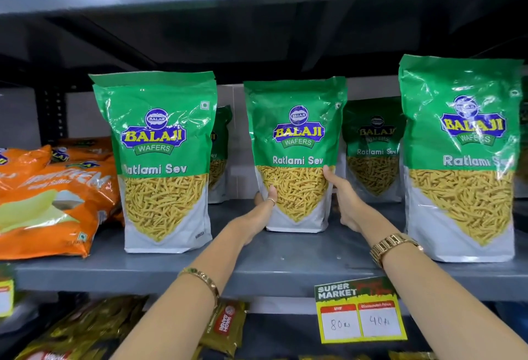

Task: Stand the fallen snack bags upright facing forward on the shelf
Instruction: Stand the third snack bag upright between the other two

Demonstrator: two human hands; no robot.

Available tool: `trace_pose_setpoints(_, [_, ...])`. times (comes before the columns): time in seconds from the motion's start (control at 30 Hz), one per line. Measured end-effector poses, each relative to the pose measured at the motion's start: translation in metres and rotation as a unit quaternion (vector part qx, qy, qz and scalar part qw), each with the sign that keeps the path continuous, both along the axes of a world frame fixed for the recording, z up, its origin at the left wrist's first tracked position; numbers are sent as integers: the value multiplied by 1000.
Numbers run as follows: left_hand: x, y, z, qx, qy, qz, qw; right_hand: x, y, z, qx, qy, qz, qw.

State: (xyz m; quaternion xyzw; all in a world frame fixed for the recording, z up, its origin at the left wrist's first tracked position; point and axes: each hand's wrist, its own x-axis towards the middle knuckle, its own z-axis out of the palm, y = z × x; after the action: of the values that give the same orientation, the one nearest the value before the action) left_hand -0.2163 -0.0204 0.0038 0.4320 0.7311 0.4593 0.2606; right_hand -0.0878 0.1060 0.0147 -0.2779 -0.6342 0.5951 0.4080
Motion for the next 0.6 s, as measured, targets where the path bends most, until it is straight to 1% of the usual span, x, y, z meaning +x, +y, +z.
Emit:
trace_pose_setpoints(0.2, [1, -5, -1, -23, 16, 5, 1000, 8, -9, 0, -35, -38, 57, 997])
trace_pose_setpoints(0.33, [3, -12, -4, -23, 26, 16, 999, 21, -19, 2, -30, -55, 105, 992])
trace_pose_setpoints(0.47, [9, -23, -10, -8, 30, 28, 999, 30, -33, -1, -10, -69, 100, 993])
trace_pose_setpoints(0.6, [17, -35, -12, 2, 23, 19, 1000, 38, -44, -5, -1, -64, 83, 994])
